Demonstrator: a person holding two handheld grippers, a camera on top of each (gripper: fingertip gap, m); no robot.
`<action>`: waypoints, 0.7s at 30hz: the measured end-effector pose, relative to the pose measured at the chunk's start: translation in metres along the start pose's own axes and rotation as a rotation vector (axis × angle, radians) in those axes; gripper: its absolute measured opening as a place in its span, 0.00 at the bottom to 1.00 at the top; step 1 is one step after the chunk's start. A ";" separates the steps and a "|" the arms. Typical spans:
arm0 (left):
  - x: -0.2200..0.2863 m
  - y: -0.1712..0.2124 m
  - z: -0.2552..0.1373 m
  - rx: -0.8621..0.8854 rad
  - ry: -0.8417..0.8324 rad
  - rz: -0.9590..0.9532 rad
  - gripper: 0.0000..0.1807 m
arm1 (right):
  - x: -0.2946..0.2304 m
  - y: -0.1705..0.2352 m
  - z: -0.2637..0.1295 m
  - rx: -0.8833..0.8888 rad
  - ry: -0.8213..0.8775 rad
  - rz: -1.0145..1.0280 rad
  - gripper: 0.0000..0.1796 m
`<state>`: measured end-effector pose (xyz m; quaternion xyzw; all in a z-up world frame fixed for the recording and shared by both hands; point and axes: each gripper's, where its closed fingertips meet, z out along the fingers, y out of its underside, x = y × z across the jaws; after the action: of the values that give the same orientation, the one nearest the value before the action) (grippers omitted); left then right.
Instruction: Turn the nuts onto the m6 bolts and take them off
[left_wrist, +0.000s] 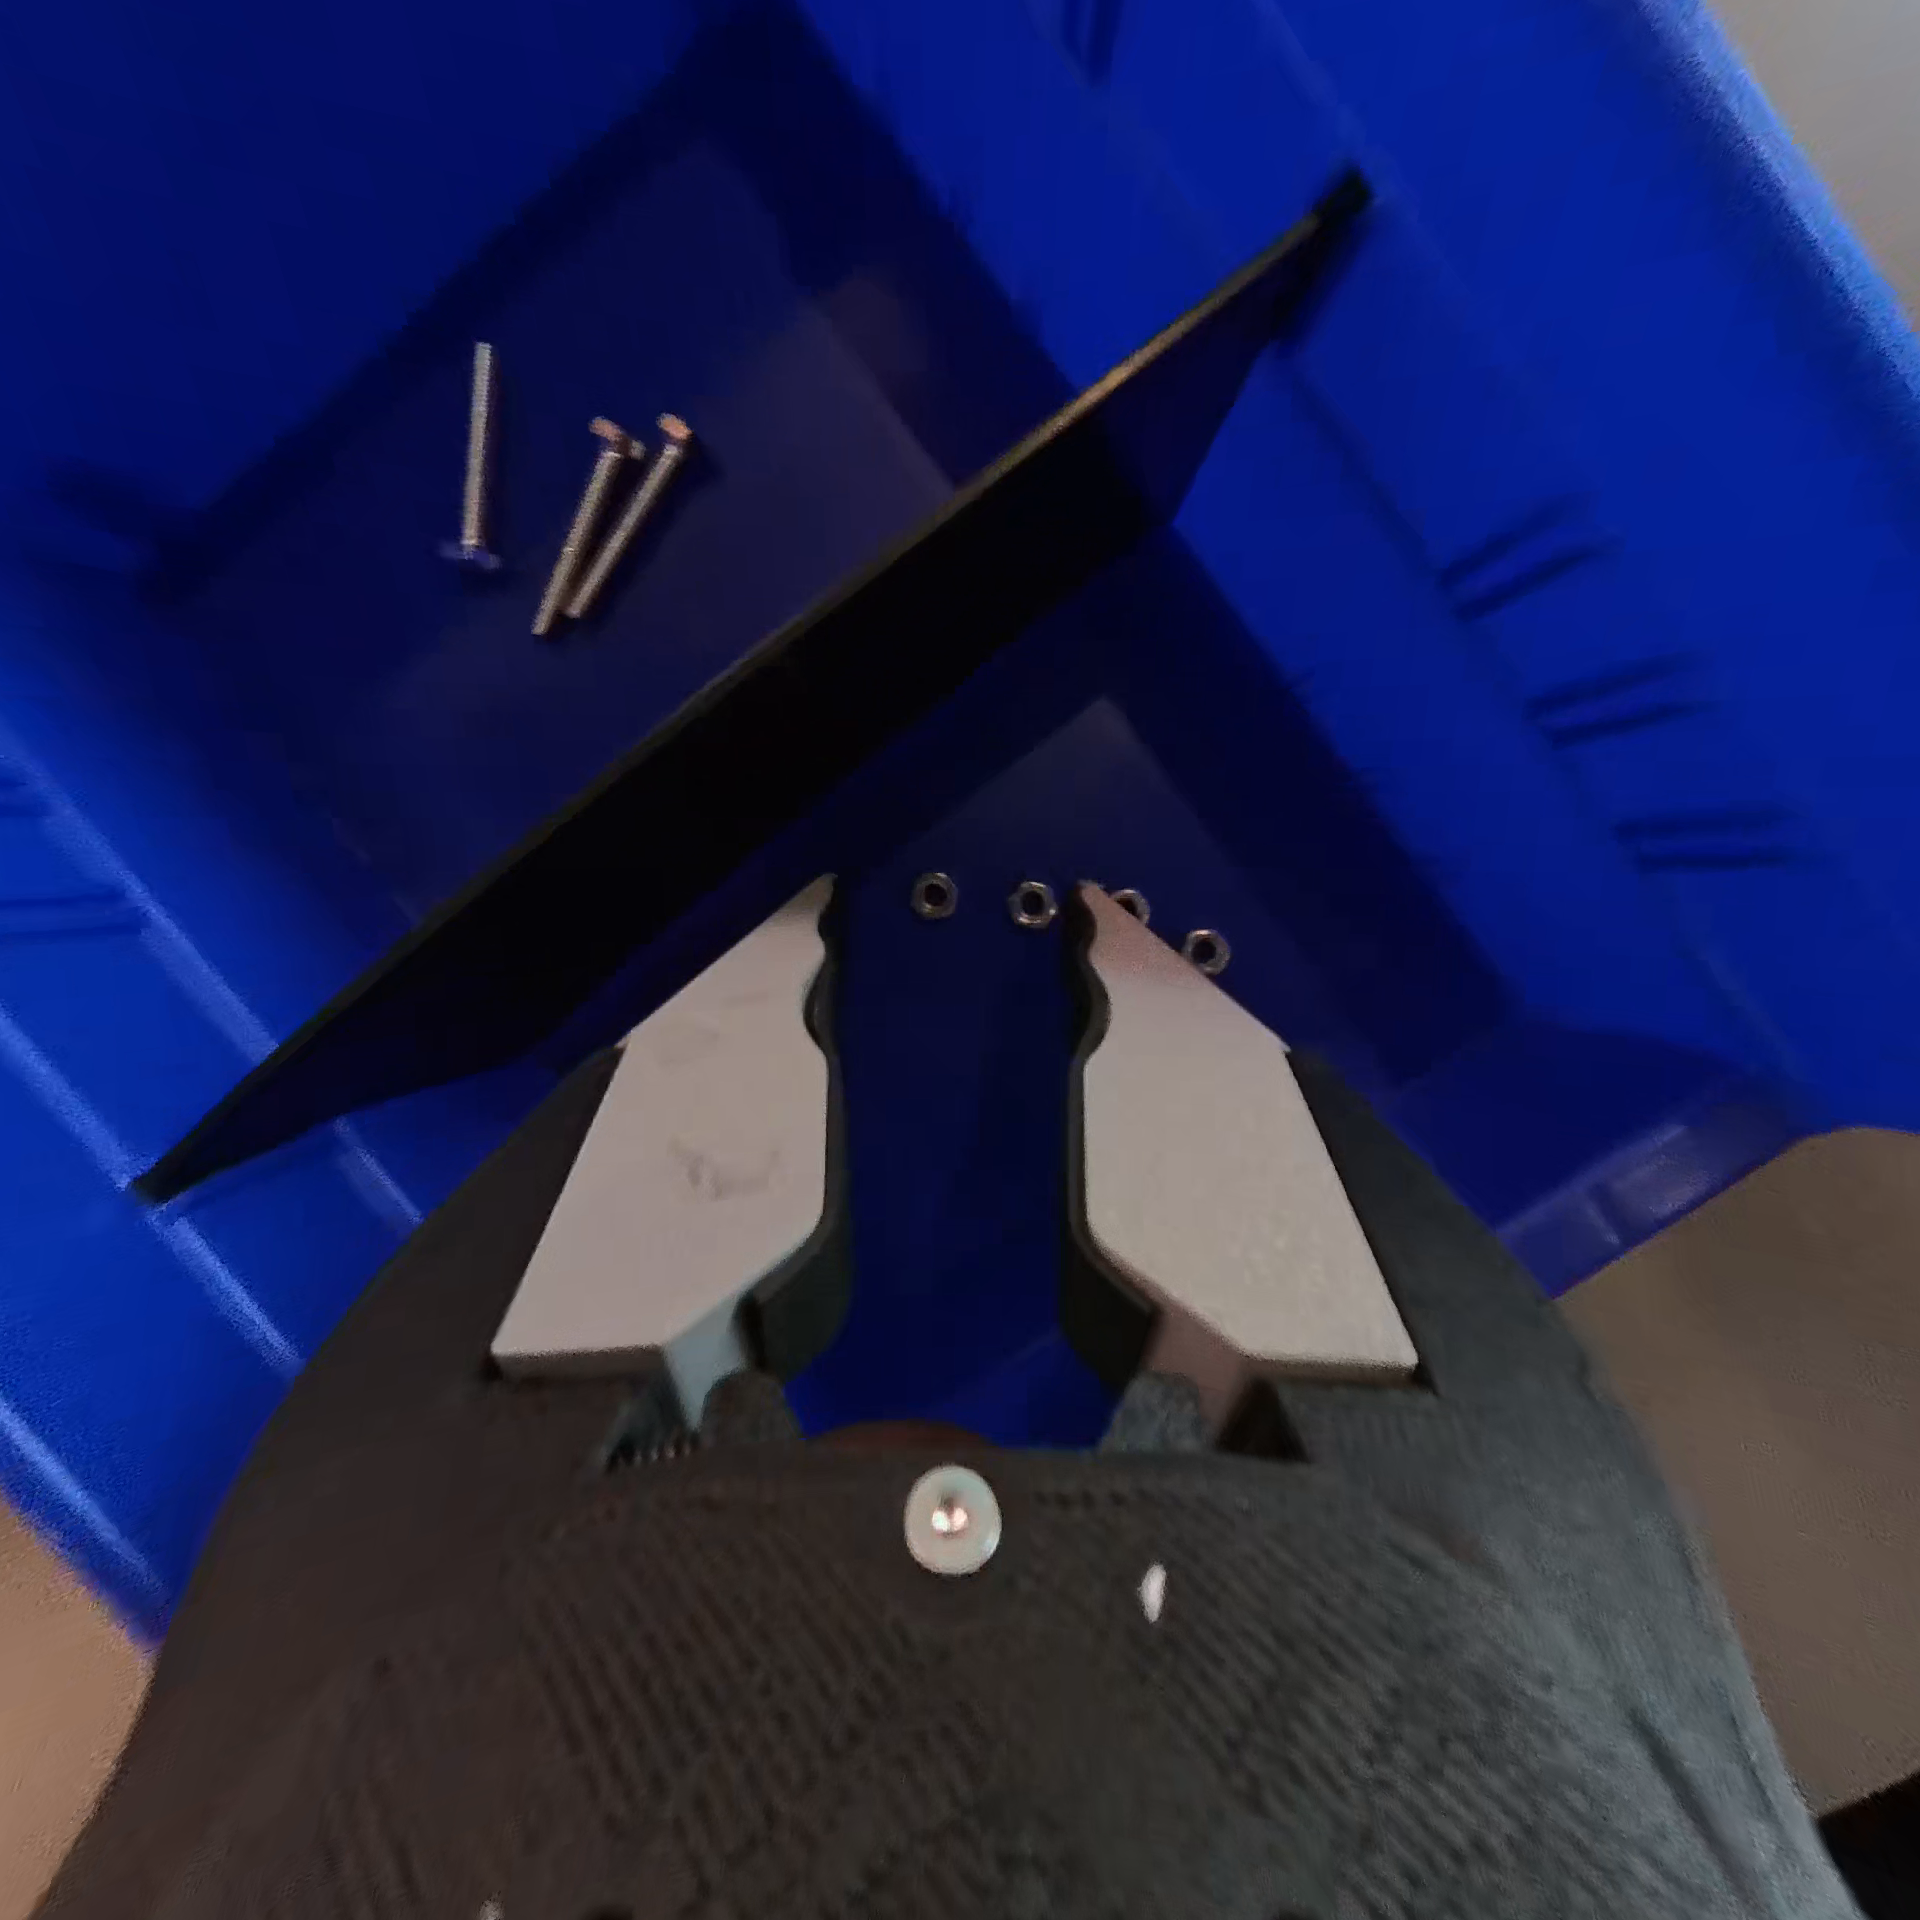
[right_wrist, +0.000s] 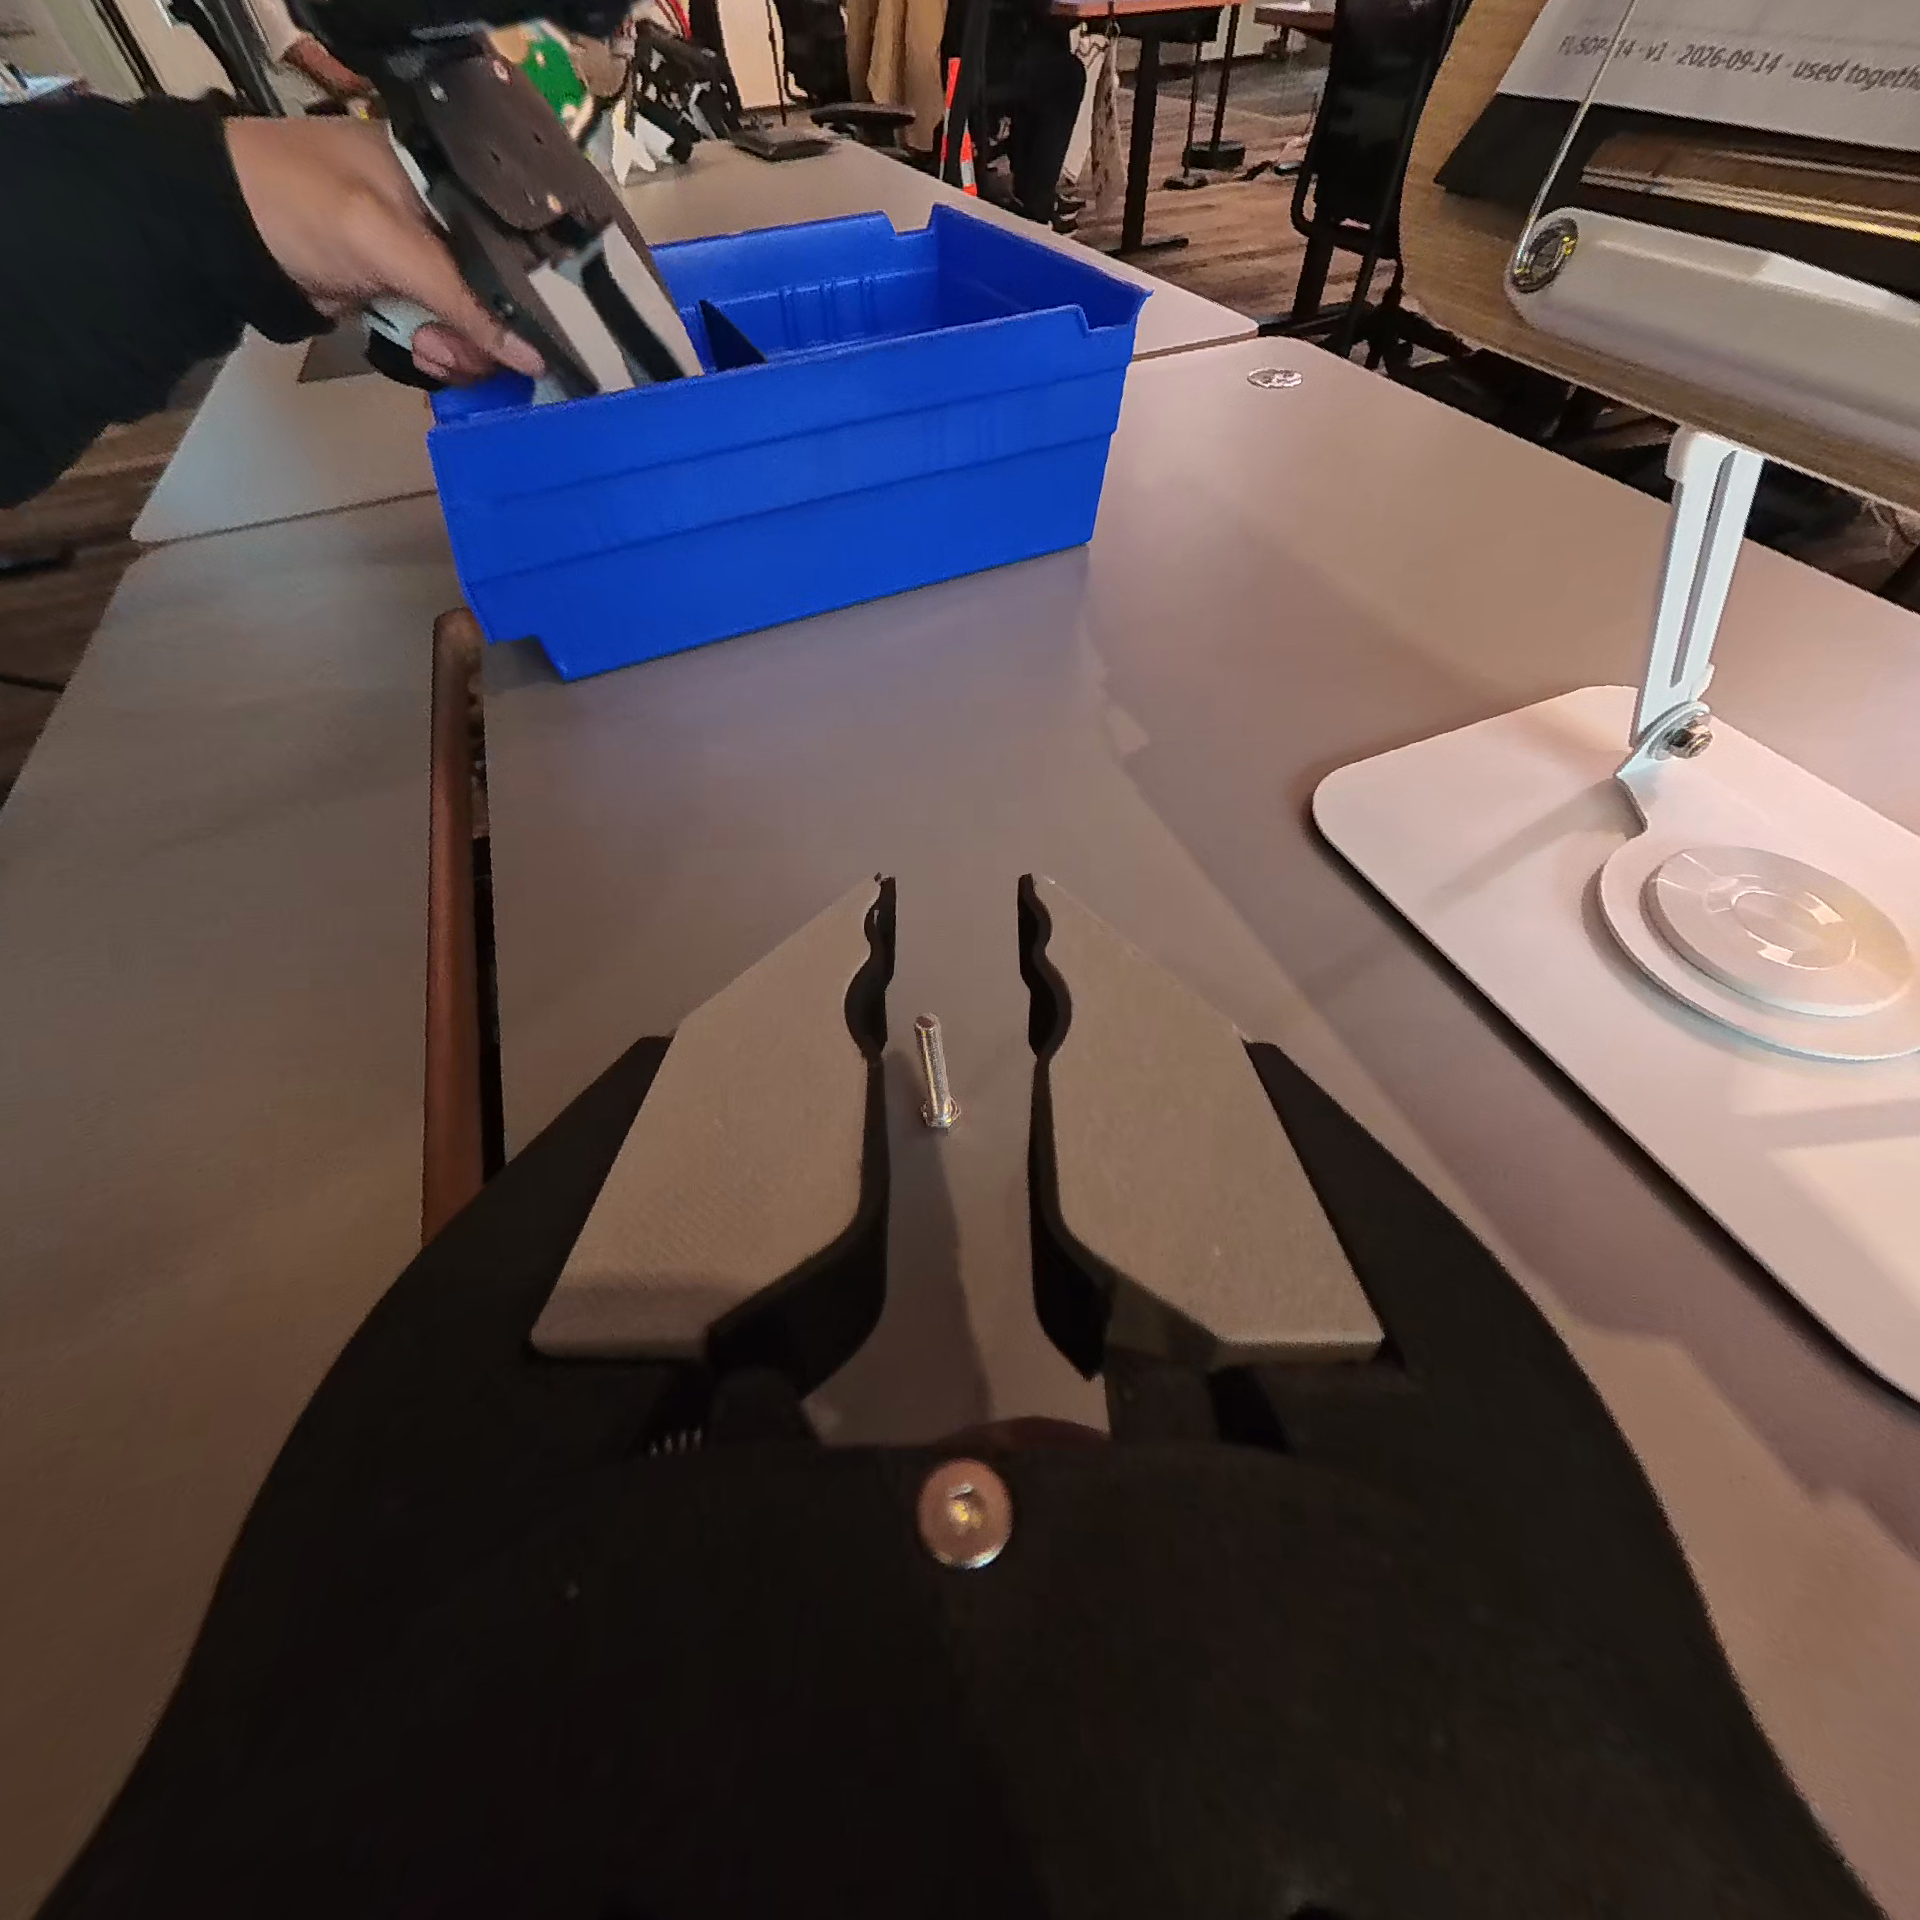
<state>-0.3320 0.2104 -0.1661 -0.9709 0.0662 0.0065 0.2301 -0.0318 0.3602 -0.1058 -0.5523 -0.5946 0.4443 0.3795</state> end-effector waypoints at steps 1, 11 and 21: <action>0.003 0.002 0.002 -0.015 0.010 0.018 0.22 | 0.000 0.000 0.000 -0.001 -0.001 0.000 0.11; 0.001 0.010 0.013 -0.095 -0.008 0.059 0.21 | 0.000 0.001 0.000 -0.005 0.000 -0.003 0.11; 0.005 0.011 0.018 -0.082 0.043 0.038 0.14 | -0.001 -0.001 -0.001 -0.001 -0.001 -0.006 0.11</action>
<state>-0.3283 0.2082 -0.1874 -0.9780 0.0892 -0.0075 0.1883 -0.0315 0.3590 -0.1045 -0.5503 -0.5966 0.4433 0.3804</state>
